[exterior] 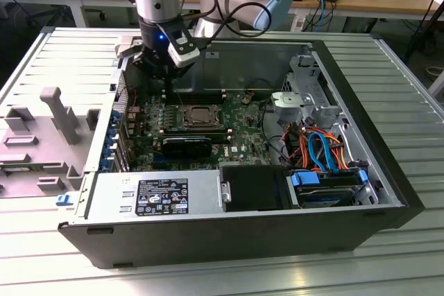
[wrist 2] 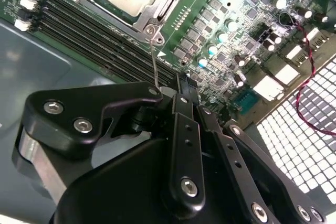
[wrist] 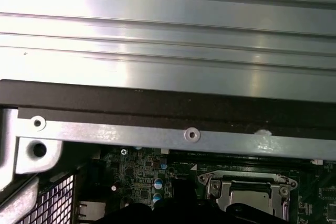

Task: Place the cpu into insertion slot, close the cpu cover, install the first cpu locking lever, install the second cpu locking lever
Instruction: 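Install the first cpu locking lever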

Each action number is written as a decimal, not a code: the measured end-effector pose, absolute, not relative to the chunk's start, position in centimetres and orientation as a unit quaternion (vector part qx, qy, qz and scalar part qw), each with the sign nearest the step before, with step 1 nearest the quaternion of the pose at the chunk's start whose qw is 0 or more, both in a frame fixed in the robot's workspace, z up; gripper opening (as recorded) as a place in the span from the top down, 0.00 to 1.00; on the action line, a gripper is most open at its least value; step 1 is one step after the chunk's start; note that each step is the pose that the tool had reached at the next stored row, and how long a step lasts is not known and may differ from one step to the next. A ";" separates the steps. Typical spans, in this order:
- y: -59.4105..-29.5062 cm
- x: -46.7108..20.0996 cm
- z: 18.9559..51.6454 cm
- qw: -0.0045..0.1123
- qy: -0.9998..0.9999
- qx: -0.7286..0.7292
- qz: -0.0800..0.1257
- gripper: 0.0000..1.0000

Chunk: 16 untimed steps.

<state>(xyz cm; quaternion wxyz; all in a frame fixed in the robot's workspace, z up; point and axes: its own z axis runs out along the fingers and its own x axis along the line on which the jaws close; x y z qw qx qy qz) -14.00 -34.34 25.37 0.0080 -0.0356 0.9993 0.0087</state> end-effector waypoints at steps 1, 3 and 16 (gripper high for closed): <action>-34.3 -13.9 25.4 0.008 0.999 -0.036 0.009 0.89; -34.3 -13.7 25.4 0.008 0.999 -0.036 0.009 0.89; -34.3 -12.2 25.4 0.008 0.999 -0.036 0.009 0.89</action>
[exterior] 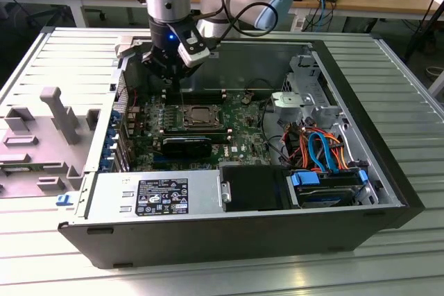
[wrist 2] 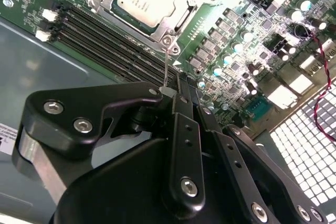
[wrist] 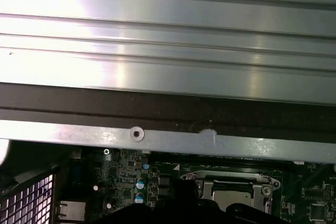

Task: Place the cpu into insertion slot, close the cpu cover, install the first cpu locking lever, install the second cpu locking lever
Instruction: 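Install the first cpu locking lever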

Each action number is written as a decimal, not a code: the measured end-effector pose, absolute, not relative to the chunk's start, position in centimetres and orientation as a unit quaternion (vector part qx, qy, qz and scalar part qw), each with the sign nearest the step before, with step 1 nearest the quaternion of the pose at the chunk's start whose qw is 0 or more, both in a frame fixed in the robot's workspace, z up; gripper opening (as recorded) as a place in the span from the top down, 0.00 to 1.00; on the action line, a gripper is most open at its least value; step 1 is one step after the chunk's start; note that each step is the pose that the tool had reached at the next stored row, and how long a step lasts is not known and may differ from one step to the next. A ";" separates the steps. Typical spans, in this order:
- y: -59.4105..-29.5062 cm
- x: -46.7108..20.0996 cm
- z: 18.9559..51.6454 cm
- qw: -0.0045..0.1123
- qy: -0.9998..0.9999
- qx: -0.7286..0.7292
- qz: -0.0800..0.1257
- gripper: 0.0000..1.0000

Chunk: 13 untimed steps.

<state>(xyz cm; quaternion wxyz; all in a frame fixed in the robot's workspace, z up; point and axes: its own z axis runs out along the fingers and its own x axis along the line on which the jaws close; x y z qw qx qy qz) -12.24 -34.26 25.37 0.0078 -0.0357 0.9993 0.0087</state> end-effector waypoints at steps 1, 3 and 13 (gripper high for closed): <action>-34.3 -12.1 25.4 0.008 0.999 -0.036 0.009 0.89; -34.3 -12.0 25.4 0.008 0.999 -0.036 0.009 0.89; -34.2 -11.2 25.4 0.008 0.999 -0.036 0.009 0.89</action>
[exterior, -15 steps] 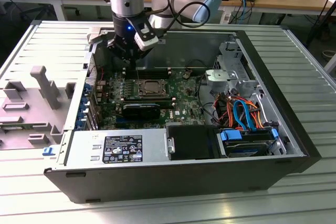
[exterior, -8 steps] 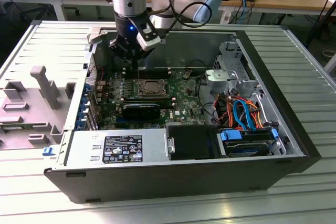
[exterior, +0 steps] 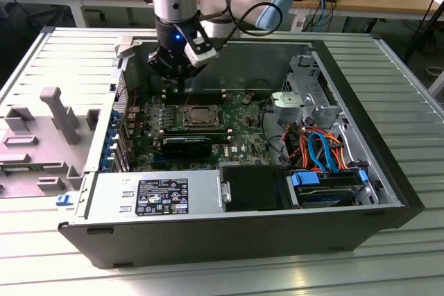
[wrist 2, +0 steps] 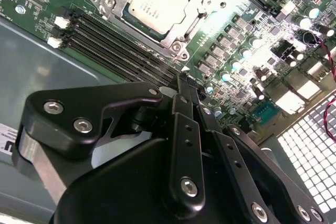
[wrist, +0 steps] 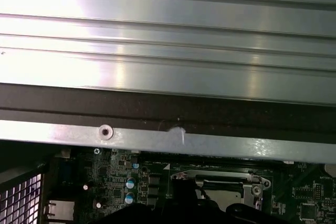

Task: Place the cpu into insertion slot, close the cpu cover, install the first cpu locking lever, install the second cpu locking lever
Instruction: 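Install the first cpu locking lever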

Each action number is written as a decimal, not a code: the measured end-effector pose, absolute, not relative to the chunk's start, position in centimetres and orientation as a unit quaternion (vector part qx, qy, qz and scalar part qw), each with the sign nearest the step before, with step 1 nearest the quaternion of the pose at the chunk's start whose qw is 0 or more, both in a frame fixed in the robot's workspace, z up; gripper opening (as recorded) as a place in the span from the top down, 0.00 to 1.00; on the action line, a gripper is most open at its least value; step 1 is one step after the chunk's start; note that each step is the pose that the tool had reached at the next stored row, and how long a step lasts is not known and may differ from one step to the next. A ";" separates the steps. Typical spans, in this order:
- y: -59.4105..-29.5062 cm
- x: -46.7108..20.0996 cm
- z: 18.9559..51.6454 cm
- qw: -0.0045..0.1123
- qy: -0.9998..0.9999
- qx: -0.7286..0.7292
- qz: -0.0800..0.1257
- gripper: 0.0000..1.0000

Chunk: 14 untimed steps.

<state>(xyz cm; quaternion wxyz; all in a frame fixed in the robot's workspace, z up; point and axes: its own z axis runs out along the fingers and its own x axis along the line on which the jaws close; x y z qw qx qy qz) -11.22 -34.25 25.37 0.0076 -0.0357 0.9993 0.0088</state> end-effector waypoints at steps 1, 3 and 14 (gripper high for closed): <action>-34.2 -11.1 25.4 0.008 0.999 -0.036 0.009 0.89; -34.2 -11.0 25.4 0.008 0.999 -0.036 0.009 0.89; -34.2 -10.5 25.2 0.007 0.999 -0.036 0.009 0.89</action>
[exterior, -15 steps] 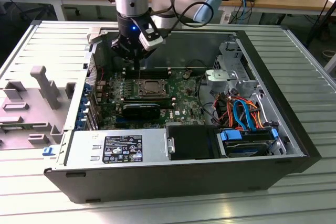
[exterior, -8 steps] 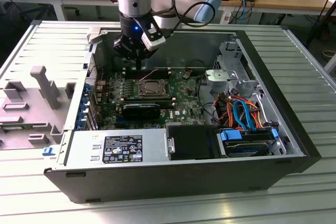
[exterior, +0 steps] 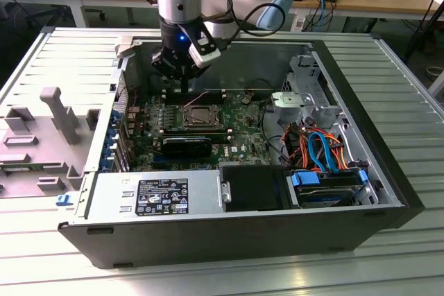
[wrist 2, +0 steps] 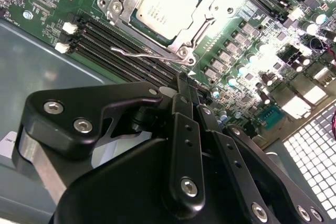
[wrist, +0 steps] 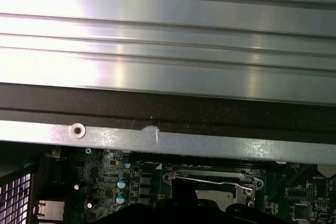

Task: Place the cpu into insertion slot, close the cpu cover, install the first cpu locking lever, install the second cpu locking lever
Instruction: 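Install the first cpu locking lever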

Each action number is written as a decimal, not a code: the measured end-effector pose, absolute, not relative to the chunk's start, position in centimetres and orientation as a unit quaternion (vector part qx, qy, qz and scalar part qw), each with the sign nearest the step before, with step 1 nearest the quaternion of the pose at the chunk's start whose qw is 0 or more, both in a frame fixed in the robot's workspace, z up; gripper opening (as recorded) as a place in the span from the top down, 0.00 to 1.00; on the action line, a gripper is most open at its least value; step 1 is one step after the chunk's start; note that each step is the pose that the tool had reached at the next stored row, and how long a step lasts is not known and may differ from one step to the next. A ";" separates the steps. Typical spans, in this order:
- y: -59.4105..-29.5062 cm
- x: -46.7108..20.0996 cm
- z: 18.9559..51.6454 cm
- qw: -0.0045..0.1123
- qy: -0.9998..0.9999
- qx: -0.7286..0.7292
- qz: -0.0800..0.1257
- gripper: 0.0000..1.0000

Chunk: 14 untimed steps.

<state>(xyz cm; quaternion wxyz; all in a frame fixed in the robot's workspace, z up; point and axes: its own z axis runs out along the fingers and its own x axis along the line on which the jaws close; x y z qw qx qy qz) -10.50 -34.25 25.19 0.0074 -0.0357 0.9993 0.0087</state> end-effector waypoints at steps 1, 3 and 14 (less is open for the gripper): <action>-34.2 -10.5 25.2 0.007 0.999 -0.036 0.009 0.89; -34.2 -10.5 25.1 0.007 0.999 -0.036 0.009 0.89; -34.2 -10.5 24.9 0.007 0.999 -0.036 0.009 0.89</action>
